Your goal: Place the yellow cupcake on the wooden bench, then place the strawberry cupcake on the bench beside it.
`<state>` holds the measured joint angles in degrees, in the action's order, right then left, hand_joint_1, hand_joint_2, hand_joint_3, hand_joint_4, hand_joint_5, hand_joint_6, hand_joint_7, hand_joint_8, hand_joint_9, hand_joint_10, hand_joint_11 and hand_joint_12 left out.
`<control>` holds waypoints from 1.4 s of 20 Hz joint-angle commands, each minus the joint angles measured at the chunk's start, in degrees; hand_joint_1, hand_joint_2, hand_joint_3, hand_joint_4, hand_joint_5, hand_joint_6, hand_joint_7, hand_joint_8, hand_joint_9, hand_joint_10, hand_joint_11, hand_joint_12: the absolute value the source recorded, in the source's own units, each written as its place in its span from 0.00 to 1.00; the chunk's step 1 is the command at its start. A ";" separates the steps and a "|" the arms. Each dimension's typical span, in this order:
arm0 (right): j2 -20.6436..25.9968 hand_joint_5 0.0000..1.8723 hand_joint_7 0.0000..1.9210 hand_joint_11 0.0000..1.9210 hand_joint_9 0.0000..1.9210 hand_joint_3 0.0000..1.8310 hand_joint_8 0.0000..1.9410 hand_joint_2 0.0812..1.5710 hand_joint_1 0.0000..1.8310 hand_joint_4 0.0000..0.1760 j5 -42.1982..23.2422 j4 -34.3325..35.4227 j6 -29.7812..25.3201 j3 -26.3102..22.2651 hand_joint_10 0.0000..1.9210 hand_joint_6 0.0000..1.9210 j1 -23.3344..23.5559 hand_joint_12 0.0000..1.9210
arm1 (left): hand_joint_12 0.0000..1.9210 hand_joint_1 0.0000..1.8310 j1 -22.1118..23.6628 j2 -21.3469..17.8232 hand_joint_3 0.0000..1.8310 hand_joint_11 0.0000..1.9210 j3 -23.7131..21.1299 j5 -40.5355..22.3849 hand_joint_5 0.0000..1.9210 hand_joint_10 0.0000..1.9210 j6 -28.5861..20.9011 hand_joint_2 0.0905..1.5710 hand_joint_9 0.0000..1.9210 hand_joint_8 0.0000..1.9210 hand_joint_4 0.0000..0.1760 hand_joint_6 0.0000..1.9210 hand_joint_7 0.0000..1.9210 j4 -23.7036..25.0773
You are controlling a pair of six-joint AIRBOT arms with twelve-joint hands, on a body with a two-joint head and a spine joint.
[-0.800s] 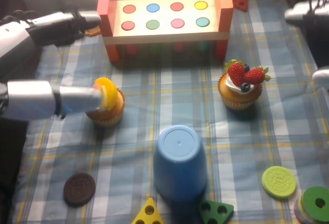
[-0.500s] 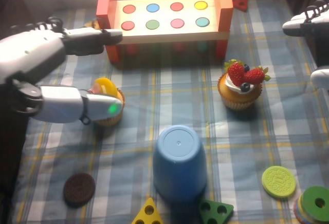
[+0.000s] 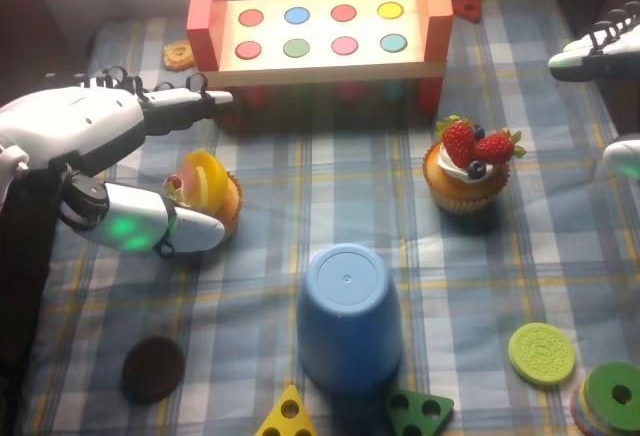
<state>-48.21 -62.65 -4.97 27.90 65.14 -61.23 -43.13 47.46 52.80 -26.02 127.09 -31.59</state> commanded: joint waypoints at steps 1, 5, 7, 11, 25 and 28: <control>-0.13 0.31 0.30 0.20 0.27 0.00 0.00 0.77 0.21 0.00 -6.42 1.83 -0.26 0.28 0.00 0.00 1.02 0.18 | 0.33 0.40 0.75 0.39 0.00 0.00 0.36 -4.72 0.12 0.00 0.00 0.55 0.22 0.00 1.00 0.00 0.21 0.48; -0.24 0.31 0.31 0.21 0.28 0.00 0.00 0.78 0.24 0.00 -6.20 1.74 -0.26 0.35 0.00 0.00 1.02 0.18 | 0.32 0.52 1.23 1.38 0.00 0.00 1.14 -3.87 0.24 0.01 0.01 0.61 0.30 0.01 0.87 0.01 0.34 0.04; -0.24 0.32 0.32 0.21 0.29 0.00 0.00 0.77 0.25 0.00 -6.17 1.73 -0.26 0.37 0.00 0.00 1.02 0.17 | 0.33 0.54 1.53 1.66 0.00 0.00 1.41 -3.56 0.29 0.01 0.01 0.63 0.33 0.01 0.71 0.00 0.38 0.04; -0.32 0.32 0.32 0.21 0.29 0.00 0.00 0.78 0.25 0.00 -6.17 1.73 -0.30 0.34 0.00 0.00 1.02 0.17 | 0.26 0.57 1.86 2.05 0.00 0.00 1.44 -4.21 0.37 0.01 0.01 0.65 0.39 0.02 0.45 0.00 0.48 -0.63; -0.31 0.34 0.34 0.23 0.31 0.00 0.00 0.80 0.23 0.00 -6.18 2.03 -0.86 0.36 0.00 0.00 1.00 0.15 | 0.38 0.68 2.68 1.93 0.00 0.00 0.80 -14.79 0.53 0.02 -13.60 0.68 0.53 0.53 0.00 0.41 0.55 2.80; -0.31 0.35 0.35 0.23 0.31 0.00 0.00 0.81 0.21 0.00 -6.18 2.15 -0.87 0.35 0.00 0.00 0.99 0.15 | 0.31 0.68 5.56 1.04 0.00 0.02 0.50 -17.10 0.53 0.02 -19.11 0.68 0.56 0.52 0.00 0.39 0.55 7.86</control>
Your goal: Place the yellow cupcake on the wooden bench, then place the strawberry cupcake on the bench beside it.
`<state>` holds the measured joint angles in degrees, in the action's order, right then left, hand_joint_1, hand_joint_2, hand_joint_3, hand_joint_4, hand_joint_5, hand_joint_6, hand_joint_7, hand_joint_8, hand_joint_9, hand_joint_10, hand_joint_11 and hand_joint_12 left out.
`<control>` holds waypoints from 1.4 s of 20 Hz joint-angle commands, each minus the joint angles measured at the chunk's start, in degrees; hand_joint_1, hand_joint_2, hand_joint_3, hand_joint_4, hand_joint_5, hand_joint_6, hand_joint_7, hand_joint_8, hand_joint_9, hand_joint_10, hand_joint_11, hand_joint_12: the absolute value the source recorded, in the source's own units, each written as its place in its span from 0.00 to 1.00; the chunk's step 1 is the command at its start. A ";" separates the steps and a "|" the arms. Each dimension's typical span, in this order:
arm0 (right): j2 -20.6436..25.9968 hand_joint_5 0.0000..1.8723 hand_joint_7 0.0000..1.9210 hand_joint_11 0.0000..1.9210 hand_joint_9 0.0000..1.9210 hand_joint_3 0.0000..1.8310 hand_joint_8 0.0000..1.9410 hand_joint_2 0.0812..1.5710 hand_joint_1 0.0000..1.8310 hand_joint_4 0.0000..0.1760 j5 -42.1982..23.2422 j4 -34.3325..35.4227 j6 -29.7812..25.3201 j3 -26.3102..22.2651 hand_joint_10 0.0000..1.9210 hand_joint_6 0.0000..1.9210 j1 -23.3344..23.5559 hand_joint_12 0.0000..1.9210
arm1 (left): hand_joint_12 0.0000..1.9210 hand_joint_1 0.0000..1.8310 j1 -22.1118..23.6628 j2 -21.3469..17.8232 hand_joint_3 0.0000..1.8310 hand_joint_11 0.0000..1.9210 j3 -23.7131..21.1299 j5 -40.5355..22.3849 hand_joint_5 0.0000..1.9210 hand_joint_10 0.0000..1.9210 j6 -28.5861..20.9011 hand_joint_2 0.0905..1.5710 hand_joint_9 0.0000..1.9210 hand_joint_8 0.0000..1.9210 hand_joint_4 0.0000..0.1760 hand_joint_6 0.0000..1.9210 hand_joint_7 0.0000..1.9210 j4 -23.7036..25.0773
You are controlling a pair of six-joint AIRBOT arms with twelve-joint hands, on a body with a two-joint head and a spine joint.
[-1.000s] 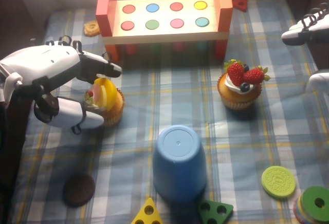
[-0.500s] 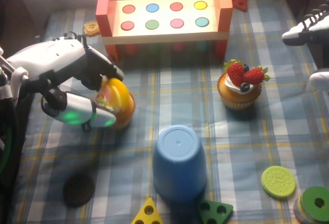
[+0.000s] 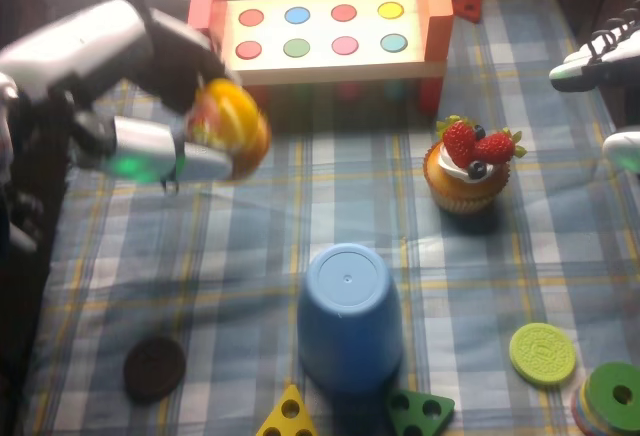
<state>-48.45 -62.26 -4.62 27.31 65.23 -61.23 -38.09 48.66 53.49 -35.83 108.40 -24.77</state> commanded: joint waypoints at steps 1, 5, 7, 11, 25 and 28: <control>-0.07 0.35 0.35 0.23 0.31 0.00 0.00 0.81 0.22 0.00 -6.58 1.82 -0.28 0.26 0.00 0.00 0.99 0.14 | 0.30 0.69 1.69 -0.23 0.00 0.04 -0.15 -7.87 0.55 0.02 -1.79 0.66 0.58 0.48 0.00 0.37 0.58 2.53; -0.16 0.35 0.35 0.24 0.31 0.00 0.00 0.80 0.24 0.00 -6.58 1.84 -0.28 0.30 0.00 0.00 0.99 0.14 | 0.47 0.68 10.03 2.13 0.00 0.02 3.23 -5.93 0.54 0.01 -2.10 0.66 0.57 0.46 0.00 0.40 0.58 5.45; -0.47 0.34 0.36 0.23 0.31 0.00 0.00 0.80 0.27 0.00 -6.58 1.84 -0.28 0.48 0.00 0.00 0.99 0.13 | 0.42 0.67 15.21 5.52 0.00 0.02 7.77 -0.38 0.52 0.00 -1.20 0.67 0.56 0.43 0.03 0.45 0.58 4.75; -1.29 0.35 0.36 0.24 0.32 0.00 0.00 0.80 0.27 0.00 -6.58 1.80 -0.28 1.05 0.00 0.00 1.16 0.13 | 0.44 0.67 20.91 12.38 0.00 0.04 15.91 8.56 0.52 0.00 13.55 0.67 0.54 0.44 0.22 0.48 0.56 -5.95; -2.96 0.34 0.36 0.26 0.32 0.00 0.00 0.81 0.25 0.00 -6.60 1.49 -0.59 2.15 0.00 0.00 1.54 0.14 | 0.41 0.66 18.46 22.41 0.00 0.06 31.69 18.83 0.48 0.00 23.02 0.72 0.52 0.65 0.00 0.47 0.48 -27.42; -3.14 0.34 0.35 0.25 0.32 0.00 0.00 0.81 0.27 0.00 -6.60 1.44 -0.65 2.30 0.00 0.00 1.54 0.13 | 0.39 0.57 18.00 22.93 0.00 0.04 31.83 19.30 0.45 0.00 23.02 0.73 0.42 0.38 0.37 0.58 0.35 -27.04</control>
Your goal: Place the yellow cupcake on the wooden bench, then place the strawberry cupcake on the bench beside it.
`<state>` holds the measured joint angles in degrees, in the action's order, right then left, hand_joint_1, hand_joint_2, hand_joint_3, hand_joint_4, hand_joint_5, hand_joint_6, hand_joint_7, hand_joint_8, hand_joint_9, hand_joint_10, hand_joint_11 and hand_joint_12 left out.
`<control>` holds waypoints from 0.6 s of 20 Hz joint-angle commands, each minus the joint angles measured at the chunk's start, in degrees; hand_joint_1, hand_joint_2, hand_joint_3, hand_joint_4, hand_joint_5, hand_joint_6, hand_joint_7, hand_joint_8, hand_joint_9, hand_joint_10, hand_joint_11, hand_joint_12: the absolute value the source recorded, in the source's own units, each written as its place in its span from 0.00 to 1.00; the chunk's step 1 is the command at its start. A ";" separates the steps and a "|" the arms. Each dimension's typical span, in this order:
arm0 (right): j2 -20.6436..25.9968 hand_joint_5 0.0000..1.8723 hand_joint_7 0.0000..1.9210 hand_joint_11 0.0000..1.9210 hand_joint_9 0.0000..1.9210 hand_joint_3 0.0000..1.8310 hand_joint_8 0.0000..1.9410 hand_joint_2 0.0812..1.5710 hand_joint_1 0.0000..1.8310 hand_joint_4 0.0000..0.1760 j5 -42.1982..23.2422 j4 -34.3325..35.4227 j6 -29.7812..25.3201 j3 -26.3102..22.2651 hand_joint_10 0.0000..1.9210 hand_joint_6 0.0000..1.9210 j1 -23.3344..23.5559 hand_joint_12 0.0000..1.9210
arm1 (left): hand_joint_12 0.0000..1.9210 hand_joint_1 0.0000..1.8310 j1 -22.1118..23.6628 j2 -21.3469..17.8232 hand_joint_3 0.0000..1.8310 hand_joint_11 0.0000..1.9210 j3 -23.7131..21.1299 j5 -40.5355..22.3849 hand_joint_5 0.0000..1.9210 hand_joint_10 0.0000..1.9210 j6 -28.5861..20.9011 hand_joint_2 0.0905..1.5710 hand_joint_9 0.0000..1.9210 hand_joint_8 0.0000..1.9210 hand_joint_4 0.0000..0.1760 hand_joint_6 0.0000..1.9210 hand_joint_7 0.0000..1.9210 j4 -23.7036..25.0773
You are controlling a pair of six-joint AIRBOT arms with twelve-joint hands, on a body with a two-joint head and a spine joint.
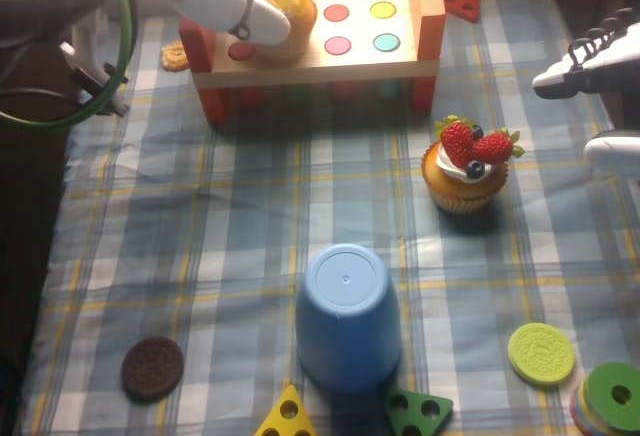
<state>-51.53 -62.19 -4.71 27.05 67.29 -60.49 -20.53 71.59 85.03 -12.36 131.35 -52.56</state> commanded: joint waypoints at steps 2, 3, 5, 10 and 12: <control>-0.08 0.34 0.35 0.25 0.32 0.00 0.00 0.81 0.27 0.00 -6.66 1.50 -0.43 0.29 0.00 0.00 0.80 0.13 | 0.38 0.59 0.44 0.06 0.00 0.03 0.22 -4.01 0.40 0.00 0.08 0.69 0.39 0.17 0.29 0.22 0.37 0.99; -0.09 0.33 0.35 0.25 0.31 0.00 0.00 0.81 0.27 0.00 -6.66 1.48 -0.46 0.31 0.00 0.00 0.80 0.13 | 0.38 0.54 0.45 0.00 0.00 0.00 0.04 -4.05 0.36 0.00 0.08 0.70 0.33 0.03 0.35 0.02 0.34 1.09; -0.10 0.33 0.35 0.25 0.31 0.00 0.00 0.81 0.27 0.00 -6.66 1.47 -0.50 0.34 0.00 0.00 0.80 0.13 | 0.31 0.56 0.44 -0.47 0.00 0.00 -1.02 -4.89 0.29 0.00 0.00 0.68 0.27 0.00 0.55 0.00 0.27 1.96; -0.29 0.33 0.35 0.25 0.31 0.00 0.00 0.81 0.28 0.00 -6.66 1.46 -0.50 0.43 0.00 0.00 0.81 0.14 | 0.16 0.43 -0.36 -3.48 0.00 0.00 -6.02 -9.97 0.05 0.00 -10.21 0.61 0.10 0.00 1.00 0.00 0.08 12.01; -0.79 0.32 0.34 0.24 0.30 0.00 0.00 0.78 0.33 0.00 -6.66 1.46 -0.50 0.70 0.00 0.00 1.39 0.14 | 0.08 0.32 -1.60 -5.94 0.00 0.00 -9.26 -14.10 0.00 0.00 -18.01 0.56 0.01 0.00 1.00 0.00 0.00 17.99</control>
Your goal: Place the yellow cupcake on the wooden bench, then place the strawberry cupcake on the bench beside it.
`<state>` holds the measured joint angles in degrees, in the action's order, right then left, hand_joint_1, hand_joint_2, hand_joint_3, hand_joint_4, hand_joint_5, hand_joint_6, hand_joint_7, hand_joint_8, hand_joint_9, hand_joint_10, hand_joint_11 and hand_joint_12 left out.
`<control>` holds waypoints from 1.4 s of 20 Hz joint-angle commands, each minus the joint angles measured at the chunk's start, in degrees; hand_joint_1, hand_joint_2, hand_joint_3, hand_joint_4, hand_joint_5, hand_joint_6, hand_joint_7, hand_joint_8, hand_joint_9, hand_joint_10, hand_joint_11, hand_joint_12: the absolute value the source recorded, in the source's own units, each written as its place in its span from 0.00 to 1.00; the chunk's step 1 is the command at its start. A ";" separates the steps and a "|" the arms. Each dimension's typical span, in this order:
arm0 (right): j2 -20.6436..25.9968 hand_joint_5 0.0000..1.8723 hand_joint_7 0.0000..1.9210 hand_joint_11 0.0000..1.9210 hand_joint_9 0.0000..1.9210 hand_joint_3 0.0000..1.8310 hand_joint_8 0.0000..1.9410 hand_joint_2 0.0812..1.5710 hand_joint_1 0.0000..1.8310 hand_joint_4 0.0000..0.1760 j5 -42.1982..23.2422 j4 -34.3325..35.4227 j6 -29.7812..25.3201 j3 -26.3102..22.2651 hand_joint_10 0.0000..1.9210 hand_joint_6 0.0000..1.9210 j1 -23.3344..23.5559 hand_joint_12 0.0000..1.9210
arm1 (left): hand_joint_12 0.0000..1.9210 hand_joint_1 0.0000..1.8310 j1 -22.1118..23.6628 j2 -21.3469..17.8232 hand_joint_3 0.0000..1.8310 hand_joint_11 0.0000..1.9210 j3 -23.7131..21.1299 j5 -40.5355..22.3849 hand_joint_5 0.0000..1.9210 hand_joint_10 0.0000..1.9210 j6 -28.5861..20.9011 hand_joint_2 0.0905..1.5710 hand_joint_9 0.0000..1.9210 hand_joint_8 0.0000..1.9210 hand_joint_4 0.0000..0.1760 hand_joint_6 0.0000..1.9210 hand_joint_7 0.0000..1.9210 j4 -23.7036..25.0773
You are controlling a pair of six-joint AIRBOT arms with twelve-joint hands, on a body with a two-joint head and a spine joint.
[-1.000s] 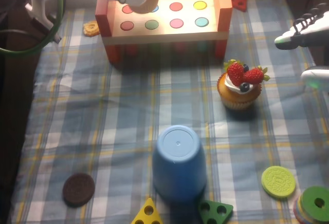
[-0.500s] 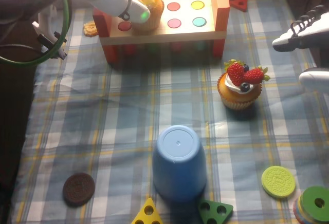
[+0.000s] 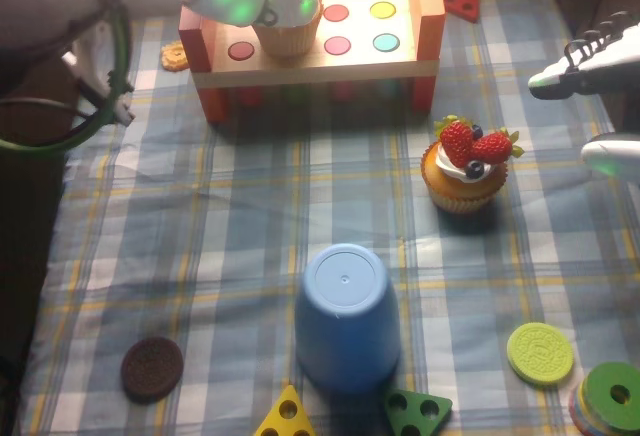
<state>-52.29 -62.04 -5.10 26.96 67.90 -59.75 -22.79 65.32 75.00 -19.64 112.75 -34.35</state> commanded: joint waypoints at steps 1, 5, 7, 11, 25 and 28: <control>-0.47 0.33 0.34 0.23 0.30 0.00 0.00 0.76 0.35 0.00 -6.82 1.66 -0.41 0.35 0.00 0.00 1.34 0.14 | 0.03 0.30 -0.31 -1.28 0.00 0.00 -1.15 -9.47 0.00 0.00 -4.29 0.55 0.00 0.00 1.00 0.00 0.00 3.43; -3.71 0.30 0.30 0.18 0.26 0.00 0.00 0.67 0.41 0.00 -3.02 -3.14 -3.62 3.27 0.00 0.00 6.32 0.14 | 0.00 0.35 -6.46 -9.81 0.00 0.00 -11.00 -22.35 0.00 0.00 -20.79 0.50 0.00 0.00 1.00 0.00 0.00 15.19; -5.75 0.30 0.30 0.14 0.29 0.00 0.00 0.61 0.49 0.00 0.79 -6.72 -5.98 5.35 0.00 0.00 8.68 0.32 | 0.00 0.45 -11.82 -13.92 0.00 0.00 -15.70 -29.57 0.00 0.00 -29.36 0.46 0.00 0.00 1.00 0.00 0.00 19.98; -7.74 0.29 0.31 0.15 0.32 0.00 0.00 0.58 0.59 0.21 6.08 -11.91 -9.85 8.06 0.01 0.00 11.57 0.39 | 0.01 0.51 -18.78 -18.25 0.00 0.01 -20.90 -39.54 0.00 0.00 -36.23 0.45 0.00 0.00 1.00 0.00 0.00 21.97; -12.22 0.43 0.57 0.27 0.54 0.01 0.31 0.62 0.74 0.03 15.09 -18.93 -10.52 11.15 0.05 0.00 16.59 0.67 | 0.01 0.46 -24.78 -17.49 0.00 0.02 -19.92 -44.43 0.00 0.00 -44.74 0.49 0.00 0.00 0.98 0.00 0.00 18.63; -12.53 0.53 0.61 0.39 0.64 0.00 0.43 0.66 0.71 0.00 15.09 -18.94 -10.75 11.14 0.09 0.28 16.59 0.64 | 0.02 0.43 -26.06 -17.15 0.00 0.03 -19.60 -44.38 0.00 0.00 -45.03 0.49 0.00 0.00 0.93 0.00 0.00 16.79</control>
<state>-64.62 -42.81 -25.30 16.19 78.85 -43.70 -49.36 48.12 55.05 -56.95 68.40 -17.89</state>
